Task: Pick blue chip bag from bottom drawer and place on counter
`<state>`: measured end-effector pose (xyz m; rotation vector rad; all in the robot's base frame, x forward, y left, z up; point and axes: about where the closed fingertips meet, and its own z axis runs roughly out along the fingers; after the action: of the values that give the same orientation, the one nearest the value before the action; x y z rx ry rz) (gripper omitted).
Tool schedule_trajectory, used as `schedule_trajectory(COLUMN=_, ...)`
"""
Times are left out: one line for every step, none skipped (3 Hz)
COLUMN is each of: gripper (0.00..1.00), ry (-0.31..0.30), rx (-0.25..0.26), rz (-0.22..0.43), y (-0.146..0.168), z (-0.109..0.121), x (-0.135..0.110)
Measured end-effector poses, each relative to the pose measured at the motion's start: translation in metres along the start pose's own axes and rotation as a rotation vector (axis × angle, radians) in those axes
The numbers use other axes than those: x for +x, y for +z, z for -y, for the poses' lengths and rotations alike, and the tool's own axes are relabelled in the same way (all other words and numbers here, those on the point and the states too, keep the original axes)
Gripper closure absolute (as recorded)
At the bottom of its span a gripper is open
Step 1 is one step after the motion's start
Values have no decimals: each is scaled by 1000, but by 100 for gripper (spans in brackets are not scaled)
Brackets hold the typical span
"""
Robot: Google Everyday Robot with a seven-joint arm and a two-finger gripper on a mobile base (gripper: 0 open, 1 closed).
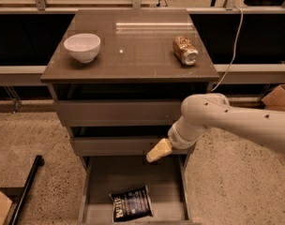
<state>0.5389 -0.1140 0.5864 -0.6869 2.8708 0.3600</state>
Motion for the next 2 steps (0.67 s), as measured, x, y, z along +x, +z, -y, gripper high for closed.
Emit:
schedule_trajectory(gripper=0, ry=54, rx=-42, rz=42, y=47, z=4, x=-8)
schedule_trajectory(gripper=0, ry=131, rx=-90, rz=79, y=101, z=12, x=-11)
